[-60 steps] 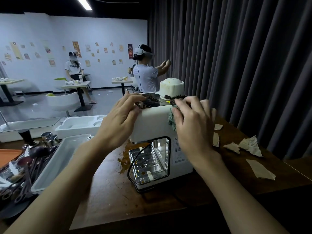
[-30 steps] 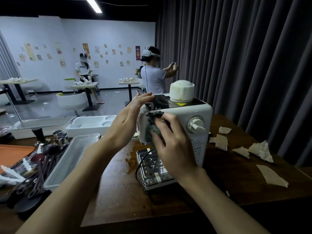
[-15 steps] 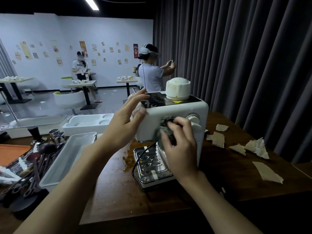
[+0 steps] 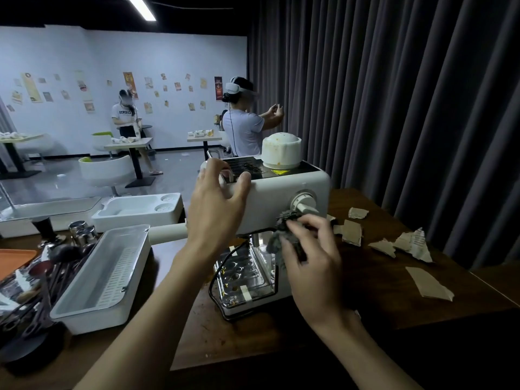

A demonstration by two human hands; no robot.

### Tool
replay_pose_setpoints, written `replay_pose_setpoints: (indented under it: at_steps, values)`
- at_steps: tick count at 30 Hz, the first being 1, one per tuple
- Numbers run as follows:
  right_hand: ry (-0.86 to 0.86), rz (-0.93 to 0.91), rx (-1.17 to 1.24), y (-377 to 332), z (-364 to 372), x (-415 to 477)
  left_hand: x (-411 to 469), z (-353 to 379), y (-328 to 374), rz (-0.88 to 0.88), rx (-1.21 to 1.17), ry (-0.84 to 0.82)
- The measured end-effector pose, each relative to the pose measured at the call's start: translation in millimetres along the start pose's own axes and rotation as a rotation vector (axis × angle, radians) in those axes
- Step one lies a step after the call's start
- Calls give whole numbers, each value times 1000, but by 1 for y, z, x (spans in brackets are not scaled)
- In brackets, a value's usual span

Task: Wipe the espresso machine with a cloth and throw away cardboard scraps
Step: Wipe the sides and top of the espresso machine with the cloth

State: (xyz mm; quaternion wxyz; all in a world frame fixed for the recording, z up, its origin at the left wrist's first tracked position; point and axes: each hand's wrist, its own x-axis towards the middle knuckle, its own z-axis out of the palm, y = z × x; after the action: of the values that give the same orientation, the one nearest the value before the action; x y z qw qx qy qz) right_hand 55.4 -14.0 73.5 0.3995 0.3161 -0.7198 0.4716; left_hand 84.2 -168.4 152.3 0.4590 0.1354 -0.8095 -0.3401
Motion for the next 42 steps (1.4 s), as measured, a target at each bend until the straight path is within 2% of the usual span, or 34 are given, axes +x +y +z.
replay_pose_setpoints:
  at_steps: [3, 6, 8, 14, 17, 21, 23, 26, 35, 42]
  values:
    - [116, 134, 49, 11, -23, 16, 1, 3, 1, 9, -4, 49]
    - [112, 313, 131, 32, -38, 41, 1, 2, 0, 28, -8, 24]
    - [104, 363, 188, 43, -46, 52, 6, -2, -1, 26, -8, -17]
    - [-121, 445, 550, 47, -56, 67, 30, -21, -8, -33, -150, -289]
    - [-190, 441, 619, 48, -59, 74, 32, -27, 0, -38, -80, -350]
    - [-206, 599, 732, 56, -64, 93, 11, -16, 25, 85, 431, -178]
    - [-216, 649, 764, 62, -62, 106, -10, 0, 48, 97, 537, -216]
    - [-226, 709, 825, 73, -55, 127, -33, 31, 62, 40, 492, -313]
    - [-648, 945, 1067, 113, -42, 176, -34, 61, 62, -6, 364, -160]
    - [-799, 963, 1128, 129, -40, 186, -36, 59, 52, 50, 365, -130]
